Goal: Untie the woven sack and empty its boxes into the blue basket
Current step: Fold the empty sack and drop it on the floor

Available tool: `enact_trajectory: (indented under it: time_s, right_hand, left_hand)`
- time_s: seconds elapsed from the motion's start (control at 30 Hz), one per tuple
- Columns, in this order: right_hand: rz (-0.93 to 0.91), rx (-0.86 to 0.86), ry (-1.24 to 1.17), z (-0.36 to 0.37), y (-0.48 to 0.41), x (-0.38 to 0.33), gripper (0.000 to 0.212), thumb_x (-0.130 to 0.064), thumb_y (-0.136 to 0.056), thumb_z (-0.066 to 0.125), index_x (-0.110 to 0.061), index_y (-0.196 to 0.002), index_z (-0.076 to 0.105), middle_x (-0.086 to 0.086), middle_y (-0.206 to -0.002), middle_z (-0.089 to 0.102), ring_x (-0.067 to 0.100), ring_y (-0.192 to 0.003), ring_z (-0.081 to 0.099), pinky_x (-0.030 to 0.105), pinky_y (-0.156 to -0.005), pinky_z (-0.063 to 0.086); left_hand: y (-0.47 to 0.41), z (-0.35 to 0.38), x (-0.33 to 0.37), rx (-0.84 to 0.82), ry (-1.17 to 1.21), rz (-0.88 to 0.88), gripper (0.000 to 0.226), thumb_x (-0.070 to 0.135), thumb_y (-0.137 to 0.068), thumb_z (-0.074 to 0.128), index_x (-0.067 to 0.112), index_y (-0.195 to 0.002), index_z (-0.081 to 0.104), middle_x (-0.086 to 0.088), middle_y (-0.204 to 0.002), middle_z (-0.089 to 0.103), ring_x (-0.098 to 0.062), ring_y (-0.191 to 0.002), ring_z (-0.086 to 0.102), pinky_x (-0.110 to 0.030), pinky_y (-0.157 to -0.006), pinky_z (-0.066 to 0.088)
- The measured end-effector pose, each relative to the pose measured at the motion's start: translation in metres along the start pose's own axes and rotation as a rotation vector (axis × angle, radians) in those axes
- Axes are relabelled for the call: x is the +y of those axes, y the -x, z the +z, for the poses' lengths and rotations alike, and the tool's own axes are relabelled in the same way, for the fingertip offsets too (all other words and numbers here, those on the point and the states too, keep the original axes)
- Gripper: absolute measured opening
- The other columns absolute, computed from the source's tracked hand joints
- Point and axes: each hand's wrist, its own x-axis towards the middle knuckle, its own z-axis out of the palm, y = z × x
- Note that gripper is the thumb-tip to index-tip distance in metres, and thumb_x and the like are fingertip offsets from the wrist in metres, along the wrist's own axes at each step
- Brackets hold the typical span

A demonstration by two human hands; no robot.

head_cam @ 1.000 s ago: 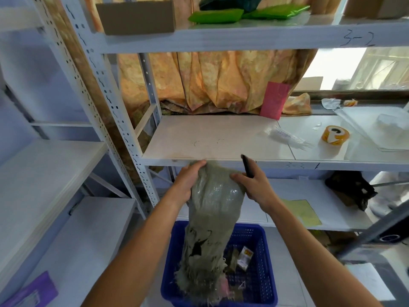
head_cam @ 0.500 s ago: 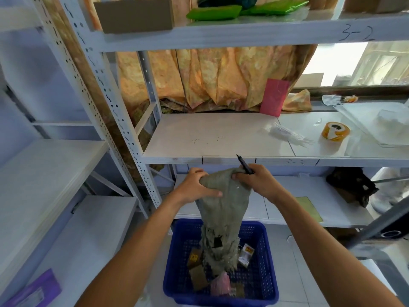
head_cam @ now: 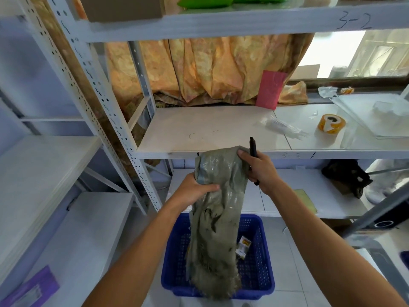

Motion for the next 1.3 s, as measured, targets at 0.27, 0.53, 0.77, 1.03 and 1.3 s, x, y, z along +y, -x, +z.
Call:
enact_trajectory:
  time_s: [0.27, 0.53, 0.77, 1.03, 1.3]
  right_hand:
    - [-0.068, 0.139, 0.448, 0.013, 0.01, 0.03, 0.029, -0.034, -0.092, 0.068, -0.007, -0.087, 0.071, 0.004, -0.073, 0.075, 0.015, -0.061, 0.06, 0.032, -0.064, 0.046]
    - [0.066, 0.019, 0.412, 0.052, 0.025, 0.056, 0.043, -0.059, -0.092, 0.057, -0.025, -0.118, 0.058, 0.0, -0.104, 0.07, 0.017, -0.087, 0.067, 0.032, -0.063, 0.051]
    - [0.156, 0.106, 0.166, 0.071, 0.015, 0.066, 0.094, -0.092, -0.057, 0.063, -0.033, -0.13, 0.055, -0.003, -0.11, 0.073, 0.021, -0.085, 0.072, 0.046, -0.076, 0.06]
    - [0.059, 0.472, 0.469, 0.084, 0.058, 0.069, 0.085, -0.08, -0.076, 0.058, -0.015, -0.13, 0.054, 0.006, -0.118, 0.059, 0.023, -0.103, 0.058, 0.04, -0.094, 0.05]
    - [0.041, 0.366, -0.102, 0.095, 0.076, 0.066, 0.088, -0.065, -0.067, 0.081, -0.024, -0.138, 0.048, -0.003, -0.121, 0.066, 0.014, -0.106, 0.067, 0.04, -0.091, 0.058]
  left_hand:
    - [-0.024, -0.005, 0.001, 0.672, 0.062, -0.045, 0.031, 0.028, -0.085, 0.078, 0.014, -0.111, 0.068, 0.007, -0.094, 0.067, -0.013, -0.086, 0.063, -0.022, -0.075, 0.047]
    - [-0.026, 0.0, 0.005, 0.778, 0.447, -0.232, 0.057, 0.043, -0.083, 0.079, 0.006, -0.124, 0.064, -0.008, -0.12, 0.069, -0.026, -0.104, 0.065, -0.036, -0.09, 0.054]
    - [-0.017, 0.01, -0.014, 0.423, 0.824, -0.365, 0.077, 0.059, -0.067, 0.083, 0.009, -0.123, 0.067, -0.014, -0.11, 0.075, -0.036, -0.101, 0.072, -0.055, -0.089, 0.058]
    - [-0.011, 0.005, -0.026, 0.303, 1.154, -0.357, 0.048, 0.039, -0.104, 0.049, 0.004, -0.135, 0.059, -0.02, -0.128, 0.066, -0.033, -0.107, 0.066, -0.044, -0.079, 0.055]
    - [0.006, 0.011, -0.04, 0.037, 0.99, -0.596, 0.03, 0.025, -0.103, 0.053, 0.001, -0.106, 0.071, -0.019, -0.091, 0.077, -0.029, -0.072, 0.077, -0.032, -0.052, 0.06]
